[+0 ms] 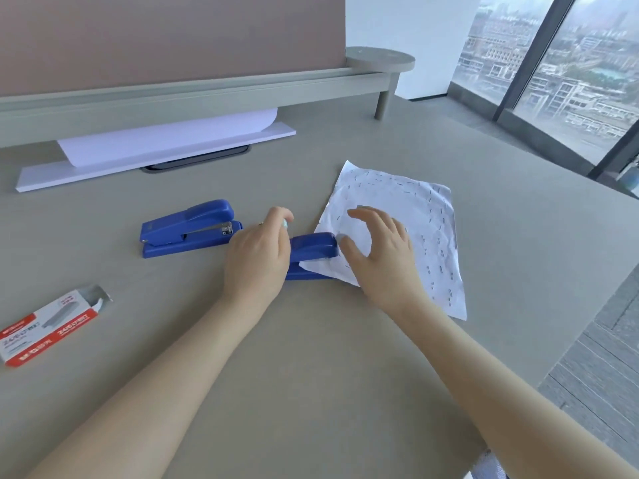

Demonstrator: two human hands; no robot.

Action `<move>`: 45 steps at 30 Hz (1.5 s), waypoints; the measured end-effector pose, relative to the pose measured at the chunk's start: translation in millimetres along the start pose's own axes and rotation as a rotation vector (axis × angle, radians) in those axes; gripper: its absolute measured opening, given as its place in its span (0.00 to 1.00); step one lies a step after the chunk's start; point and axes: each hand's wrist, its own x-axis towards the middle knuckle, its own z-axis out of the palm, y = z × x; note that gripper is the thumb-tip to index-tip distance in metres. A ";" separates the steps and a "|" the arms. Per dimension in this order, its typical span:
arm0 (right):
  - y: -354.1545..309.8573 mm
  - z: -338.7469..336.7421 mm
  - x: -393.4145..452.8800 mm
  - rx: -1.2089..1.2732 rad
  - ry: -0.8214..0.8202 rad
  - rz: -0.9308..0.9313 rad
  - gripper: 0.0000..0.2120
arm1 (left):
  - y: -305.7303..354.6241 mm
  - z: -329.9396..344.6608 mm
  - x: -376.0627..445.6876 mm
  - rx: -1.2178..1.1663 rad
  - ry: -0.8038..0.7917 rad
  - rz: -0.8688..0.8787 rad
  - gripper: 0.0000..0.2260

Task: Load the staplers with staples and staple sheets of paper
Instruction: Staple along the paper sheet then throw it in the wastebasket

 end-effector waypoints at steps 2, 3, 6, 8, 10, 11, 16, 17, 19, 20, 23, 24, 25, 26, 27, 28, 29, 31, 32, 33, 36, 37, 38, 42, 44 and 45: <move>7.3 -1.3 -17.4 -0.052 -0.067 -0.072 0.22 | 0.1 0.1 1.5 0.017 0.011 0.007 0.11; 10.7 -1.9 -22.3 -0.084 -0.104 -0.099 0.26 | -1.0 -0.5 2.3 0.033 0.022 0.016 0.11; 17.7 -4.3 -24.1 -0.171 -0.203 -0.102 0.31 | -9.5 -4.4 3.3 0.068 0.055 0.013 0.09; 21.3 -2.2 -23.2 -0.218 -0.240 -0.093 0.30 | -18.1 -9.3 3.1 0.064 0.070 -0.031 0.09; 24.0 0.7 -22.4 -0.218 -0.239 -0.101 0.26 | -28.2 -12.6 3.7 0.044 0.091 -0.100 0.08; 24.9 1.7 -22.0 -0.209 -0.224 -0.113 0.23 | -32.7 -13.5 4.2 0.032 0.104 -0.131 0.08; 22.8 0.8 -24.4 -0.208 -0.091 -0.213 0.08 | -44.7 -15.0 6.6 -0.007 0.109 -0.219 0.08; 21.9 0.8 -25.3 -0.215 -0.085 -0.221 0.07 | -43.3 -16.2 7.2 -0.016 0.110 -0.216 0.08; 21.3 1.6 -26.1 -0.238 -0.095 -0.229 0.08 | -37.3 -19.9 8.0 0.023 0.144 -0.160 0.07; 21.3 2.1 -26.3 -0.238 -0.097 -0.230 0.08 | -33.0 -22.2 8.2 0.056 0.171 -0.126 0.07; 20.6 -4.2 -28.3 -0.102 -0.075 -0.133 0.09 | -14.0 -29.4 2.9 0.065 0.240 0.010 0.07; 20.9 -9.0 -28.6 -0.004 -0.069 -0.057 0.09 | -7.2 -30.7 -1.2 0.053 0.245 0.084 0.06; 20.7 -14.6 -29.0 0.110 -0.054 0.021 0.09 | -0.6 -31.2 -6.1 0.039 0.230 0.161 0.06; 20.6 -20.9 -29.4 0.233 -0.024 0.091 0.09 | 5.8 -31.4 -11.1 0.018 0.197 0.229 0.06; 20.9 -27.5 -29.9 0.362 0.012 0.147 0.11 | 11.7 -31.4 -15.3 -0.008 0.147 0.274 0.07; 22.4 -33.7 -30.5 0.472 0.044 0.189 0.15 | 17.9 -31.2 -18.3 -0.038 0.090 0.291 0.08; 23.4 -40.3 -31.6 0.554 0.055 0.229 0.18 | 24.2 -31.5 -19.7 -0.074 0.036 0.282 0.10; 23.9 -50.7 -34.8 0.657 0.020 0.303 0.19 | 37.3 -31.8 -19.2 -0.152 -0.043 0.224 0.14; 26.1 -54.0 -37.2 0.698 -0.018 0.336 0.17 | 43.4 -31.5 -17.7 -0.193 -0.066 0.195 0.16; 26.8 -57.1 -39.7 0.737 -0.056 0.362 0.16 | 49.1 -31.0 -15.9 -0.227 -0.084 0.171 0.18; 32.9 -61.9 -46.3 0.818 -0.123 0.372 0.09 | 60.6 -25.0 -10.6 -0.235 -0.137 0.145 0.21; 33.4 -63.9 -48.7 0.829 -0.128 0.365 0.11 | 63.5 -22.3 -9.3 -0.216 -0.152 0.138 0.20; 33.7 -66.4 -50.5 0.833 -0.124 0.361 0.14 | 66.0 -19.5 -8.3 -0.202 -0.162 0.124 0.19; 37.8 -77.5 -56.7 0.846 -0.073 0.378 0.12 | 76.1 -15.0 -6.4 -0.181 -0.169 0.109 0.13; 41.4 -84.2 -59.9 0.845 -0.031 0.379 0.09 | 80.4 -13.5 -4.6 -0.203 -0.180 0.079 0.10; 42.4 -88.0 -61.5 0.854 -0.002 0.375 0.08 | 82.9 -13.1 -2.9 -0.216 -0.189 0.060 0.10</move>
